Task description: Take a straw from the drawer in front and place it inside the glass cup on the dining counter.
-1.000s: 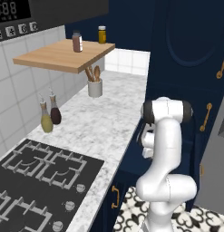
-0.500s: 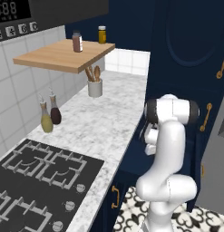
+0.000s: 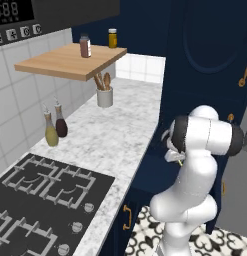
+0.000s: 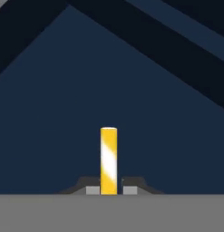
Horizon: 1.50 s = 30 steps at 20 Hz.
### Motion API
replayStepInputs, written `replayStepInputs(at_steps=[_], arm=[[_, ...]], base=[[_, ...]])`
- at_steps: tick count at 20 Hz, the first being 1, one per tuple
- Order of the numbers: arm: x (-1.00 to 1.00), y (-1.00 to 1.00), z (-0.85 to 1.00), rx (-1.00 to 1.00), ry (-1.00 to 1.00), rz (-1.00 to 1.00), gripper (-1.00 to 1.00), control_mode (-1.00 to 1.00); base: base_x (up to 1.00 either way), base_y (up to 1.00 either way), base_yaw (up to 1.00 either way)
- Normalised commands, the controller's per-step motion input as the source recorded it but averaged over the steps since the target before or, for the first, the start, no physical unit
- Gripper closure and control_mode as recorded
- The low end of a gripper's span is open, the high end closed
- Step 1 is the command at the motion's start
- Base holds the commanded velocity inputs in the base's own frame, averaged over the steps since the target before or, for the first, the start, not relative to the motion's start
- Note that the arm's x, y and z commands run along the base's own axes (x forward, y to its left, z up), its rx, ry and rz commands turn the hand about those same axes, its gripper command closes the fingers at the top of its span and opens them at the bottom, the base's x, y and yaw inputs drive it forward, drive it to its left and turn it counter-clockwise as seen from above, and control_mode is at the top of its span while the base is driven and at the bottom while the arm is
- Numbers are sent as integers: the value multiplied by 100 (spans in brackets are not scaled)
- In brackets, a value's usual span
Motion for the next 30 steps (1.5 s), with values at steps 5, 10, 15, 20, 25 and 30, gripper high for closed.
replayStepInputs(at_steps=[5, 10, 15, 20, 25, 30], arm=[[0, 0, 100, 1, 0, 0, 100, -100], [-2, 7, 100, 0, 8, 0, 100, -100], [-30, 30, 100, 0, 9, -1, 100, -100], [-60, 27, 100, 0, 7, -2, 100, -100], [-71, 30, 85, 0, 3, -1, 100, -100], [-74, 9, 48, 0, 0, 0, 100, -100]], base=[[0, 0, 0], [0, 0, 0], [0, 0, 0], [0, 0, 0], [0, 0, 0], [0, 0, 0]])
